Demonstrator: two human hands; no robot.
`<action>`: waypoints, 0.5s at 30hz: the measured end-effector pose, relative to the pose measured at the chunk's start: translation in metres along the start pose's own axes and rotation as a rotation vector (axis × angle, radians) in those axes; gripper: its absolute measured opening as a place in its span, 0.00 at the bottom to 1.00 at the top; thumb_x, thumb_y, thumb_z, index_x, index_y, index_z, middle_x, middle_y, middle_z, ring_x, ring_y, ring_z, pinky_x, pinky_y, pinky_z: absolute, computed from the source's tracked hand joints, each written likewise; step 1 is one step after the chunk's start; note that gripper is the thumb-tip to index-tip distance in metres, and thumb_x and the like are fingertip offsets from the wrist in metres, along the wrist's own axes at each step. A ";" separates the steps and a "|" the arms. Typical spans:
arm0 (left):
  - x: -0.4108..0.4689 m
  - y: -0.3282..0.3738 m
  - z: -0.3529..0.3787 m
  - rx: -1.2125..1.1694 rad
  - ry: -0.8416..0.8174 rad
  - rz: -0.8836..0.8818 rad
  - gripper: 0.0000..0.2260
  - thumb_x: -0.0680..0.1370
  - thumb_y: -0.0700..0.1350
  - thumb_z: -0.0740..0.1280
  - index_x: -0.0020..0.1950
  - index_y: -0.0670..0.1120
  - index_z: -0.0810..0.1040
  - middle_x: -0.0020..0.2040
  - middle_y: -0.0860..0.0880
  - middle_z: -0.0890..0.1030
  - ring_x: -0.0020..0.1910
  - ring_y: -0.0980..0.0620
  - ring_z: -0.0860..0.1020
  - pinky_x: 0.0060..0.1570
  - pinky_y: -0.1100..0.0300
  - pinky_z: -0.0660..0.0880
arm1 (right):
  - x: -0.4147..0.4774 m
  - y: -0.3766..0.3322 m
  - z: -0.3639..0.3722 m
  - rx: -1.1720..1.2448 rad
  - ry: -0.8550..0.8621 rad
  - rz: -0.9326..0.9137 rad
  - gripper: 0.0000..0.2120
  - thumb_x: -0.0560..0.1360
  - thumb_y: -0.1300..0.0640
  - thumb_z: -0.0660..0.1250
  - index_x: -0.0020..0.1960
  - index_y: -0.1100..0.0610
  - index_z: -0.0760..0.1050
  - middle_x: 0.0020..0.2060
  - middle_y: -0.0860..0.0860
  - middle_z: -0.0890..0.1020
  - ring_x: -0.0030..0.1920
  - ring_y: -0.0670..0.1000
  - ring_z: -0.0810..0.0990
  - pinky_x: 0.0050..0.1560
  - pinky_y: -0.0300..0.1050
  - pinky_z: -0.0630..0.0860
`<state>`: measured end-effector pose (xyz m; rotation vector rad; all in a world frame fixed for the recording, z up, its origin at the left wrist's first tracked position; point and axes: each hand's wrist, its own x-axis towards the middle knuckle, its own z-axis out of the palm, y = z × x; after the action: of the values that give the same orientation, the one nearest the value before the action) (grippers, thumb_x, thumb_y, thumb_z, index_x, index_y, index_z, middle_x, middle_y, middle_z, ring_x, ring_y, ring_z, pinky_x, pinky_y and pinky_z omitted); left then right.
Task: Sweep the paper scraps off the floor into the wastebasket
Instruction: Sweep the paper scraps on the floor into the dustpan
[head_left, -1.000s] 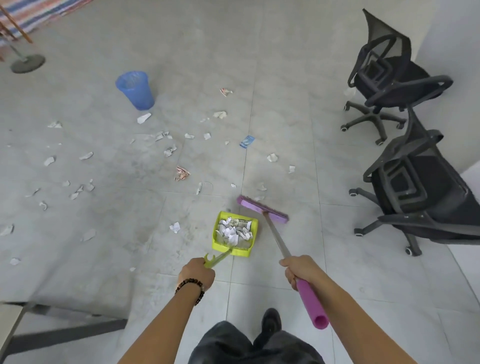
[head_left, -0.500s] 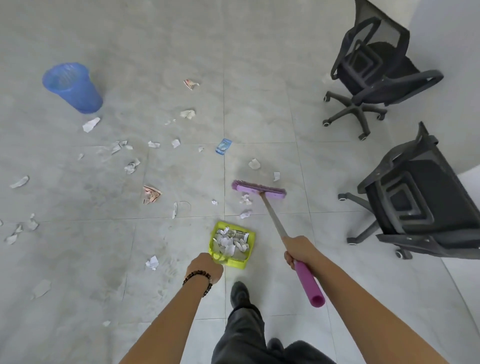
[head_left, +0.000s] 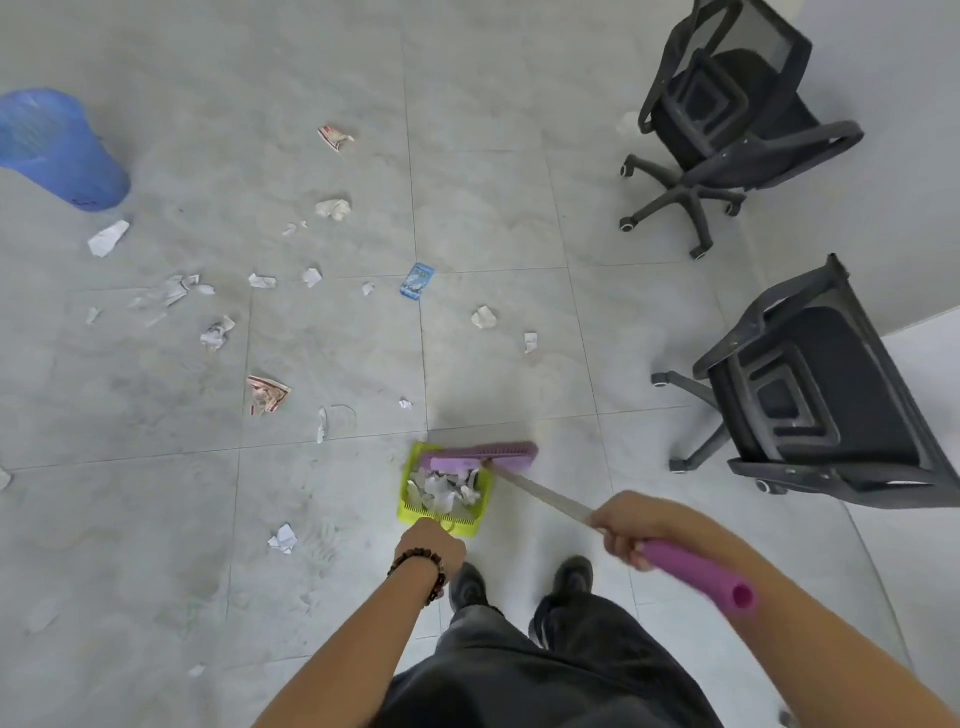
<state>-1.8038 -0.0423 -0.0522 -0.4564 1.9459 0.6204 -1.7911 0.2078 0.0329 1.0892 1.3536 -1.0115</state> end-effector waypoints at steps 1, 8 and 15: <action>-0.001 0.004 -0.002 -0.011 -0.004 -0.005 0.05 0.74 0.37 0.60 0.38 0.42 0.70 0.32 0.45 0.73 0.32 0.45 0.73 0.32 0.61 0.70 | -0.006 -0.007 -0.016 0.095 0.005 0.038 0.08 0.81 0.58 0.61 0.44 0.59 0.68 0.24 0.49 0.69 0.16 0.42 0.66 0.16 0.32 0.62; -0.005 0.041 -0.029 -0.100 0.034 -0.017 0.05 0.74 0.36 0.58 0.39 0.39 0.71 0.27 0.45 0.68 0.24 0.48 0.67 0.27 0.64 0.65 | -0.026 -0.051 -0.051 0.203 0.043 -0.091 0.11 0.79 0.53 0.67 0.43 0.58 0.71 0.22 0.48 0.70 0.16 0.42 0.66 0.15 0.31 0.65; 0.001 0.078 -0.035 -0.186 0.058 -0.067 0.07 0.75 0.37 0.57 0.36 0.43 0.67 0.28 0.46 0.67 0.24 0.50 0.65 0.25 0.64 0.63 | 0.026 -0.134 -0.103 0.090 0.170 -0.336 0.14 0.78 0.53 0.69 0.46 0.64 0.72 0.25 0.54 0.70 0.20 0.47 0.67 0.21 0.36 0.66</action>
<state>-1.8728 -0.0011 -0.0226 -0.6589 1.9274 0.7553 -1.9447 0.2806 0.0131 1.0530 1.6812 -1.2560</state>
